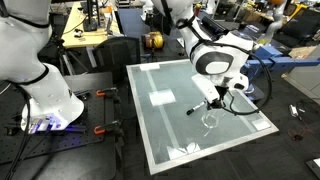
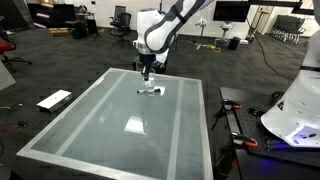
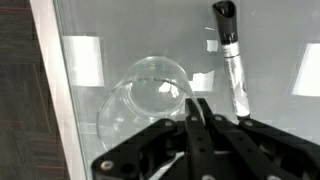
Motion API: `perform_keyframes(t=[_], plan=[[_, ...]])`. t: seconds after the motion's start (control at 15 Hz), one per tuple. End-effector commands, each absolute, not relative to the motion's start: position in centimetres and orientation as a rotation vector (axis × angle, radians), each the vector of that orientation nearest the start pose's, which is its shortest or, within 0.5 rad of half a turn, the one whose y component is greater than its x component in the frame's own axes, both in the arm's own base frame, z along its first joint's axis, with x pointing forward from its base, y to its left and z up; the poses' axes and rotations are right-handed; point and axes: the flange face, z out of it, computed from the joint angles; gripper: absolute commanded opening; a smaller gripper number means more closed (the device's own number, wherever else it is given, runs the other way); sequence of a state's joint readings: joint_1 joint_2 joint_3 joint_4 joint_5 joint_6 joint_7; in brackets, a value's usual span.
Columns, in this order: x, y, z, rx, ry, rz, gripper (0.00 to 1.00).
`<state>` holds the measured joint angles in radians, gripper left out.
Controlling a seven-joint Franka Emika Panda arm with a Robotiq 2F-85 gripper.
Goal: Slide the cup forward
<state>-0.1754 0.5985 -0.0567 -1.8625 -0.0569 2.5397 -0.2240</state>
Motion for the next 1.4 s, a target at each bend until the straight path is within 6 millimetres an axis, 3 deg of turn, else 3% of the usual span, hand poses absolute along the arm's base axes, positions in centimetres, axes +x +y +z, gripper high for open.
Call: perform_keyframes(t=[0.0,0.67,1.33], plan=[[59.1,-14.2,19.9,-3.195,-0.006,-0.063,0.01],[52.6,-14.0,19.9,-3.172,0.118,-0.053,0.01],[50.8,-14.2,20.9,-3.171,0.222,-0.028,0.01]])
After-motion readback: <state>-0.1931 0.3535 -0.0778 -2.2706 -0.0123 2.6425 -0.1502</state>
